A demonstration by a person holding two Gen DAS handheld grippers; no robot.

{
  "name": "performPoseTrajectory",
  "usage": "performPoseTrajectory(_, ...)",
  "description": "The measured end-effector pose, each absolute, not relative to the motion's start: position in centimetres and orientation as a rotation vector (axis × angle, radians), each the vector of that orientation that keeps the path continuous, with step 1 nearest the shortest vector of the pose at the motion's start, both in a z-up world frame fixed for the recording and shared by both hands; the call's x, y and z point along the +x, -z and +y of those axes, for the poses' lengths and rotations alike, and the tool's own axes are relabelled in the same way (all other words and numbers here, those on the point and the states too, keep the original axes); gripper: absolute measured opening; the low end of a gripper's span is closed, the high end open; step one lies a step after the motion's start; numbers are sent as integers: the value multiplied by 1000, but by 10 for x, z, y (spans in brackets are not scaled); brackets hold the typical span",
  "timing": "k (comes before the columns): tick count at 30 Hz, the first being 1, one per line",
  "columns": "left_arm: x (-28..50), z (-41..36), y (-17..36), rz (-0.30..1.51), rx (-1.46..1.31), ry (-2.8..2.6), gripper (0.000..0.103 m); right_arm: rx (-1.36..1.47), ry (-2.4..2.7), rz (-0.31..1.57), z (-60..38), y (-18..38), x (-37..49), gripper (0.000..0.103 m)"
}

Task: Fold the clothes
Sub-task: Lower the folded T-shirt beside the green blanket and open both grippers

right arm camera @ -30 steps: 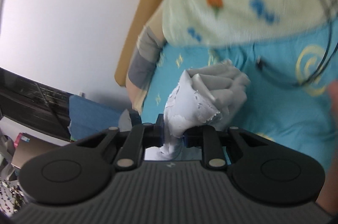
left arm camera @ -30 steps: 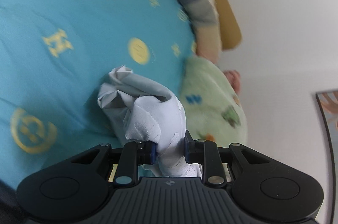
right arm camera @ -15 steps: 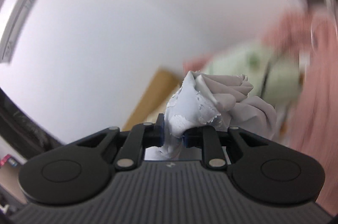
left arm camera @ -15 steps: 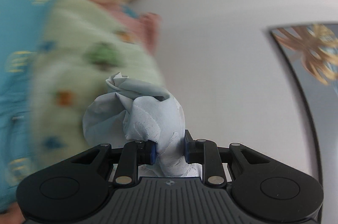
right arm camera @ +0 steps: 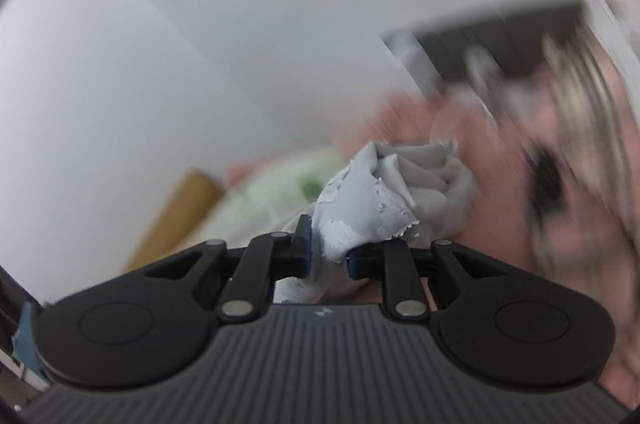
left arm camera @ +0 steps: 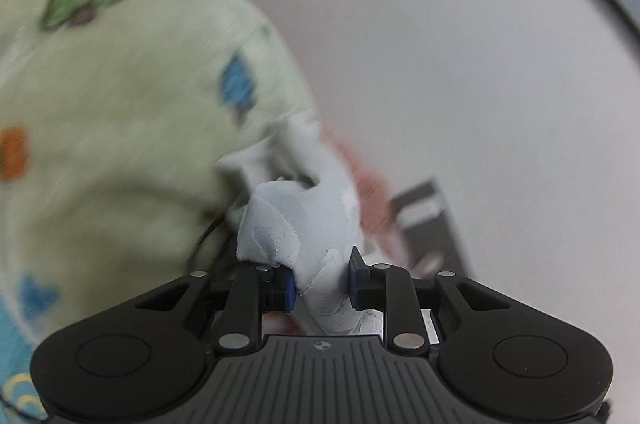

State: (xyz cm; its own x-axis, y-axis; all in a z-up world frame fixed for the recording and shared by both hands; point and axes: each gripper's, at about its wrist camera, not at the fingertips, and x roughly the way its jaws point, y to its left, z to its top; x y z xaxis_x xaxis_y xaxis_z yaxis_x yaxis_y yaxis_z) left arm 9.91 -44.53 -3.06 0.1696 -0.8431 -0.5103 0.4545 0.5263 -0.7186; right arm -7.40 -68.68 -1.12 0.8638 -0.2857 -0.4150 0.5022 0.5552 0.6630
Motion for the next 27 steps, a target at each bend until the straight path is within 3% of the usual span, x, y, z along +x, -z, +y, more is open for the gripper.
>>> performPoseTrajectory(5,67,-424,37,1011,-323,954,34,877,503,325,-665,33,-91,24)
performPoseTrajectory(7,55,-419,29,989,-243,932,48,873,529,347,-659,29,-92,30)
performPoseTrajectory(8,48,-417,24,972,-206,925,63,856,545,360,-656,22,-93,33)
performPoseTrajectory(9,42,-415,18,953,-172,920,77,838,562,373,-653,15,-95,41)
performPoseTrajectory(10,35,-413,10,922,-146,919,82,817,570,380,-650,7,-96,58)
performPoseTrajectory(12,23,-408,-9,864,-103,922,89,778,557,378,-639,-9,-104,82)
performPoseTrajectory(13,18,-406,-20,840,-86,927,91,751,551,377,-634,-18,-106,86)
performPoseTrajectory(17,-10,-391,-65,716,-18,922,103,628,508,334,-605,-54,-124,85)
performPoseTrajectory(27,-111,-312,-124,455,56,867,103,384,448,269,-526,-104,-175,85)
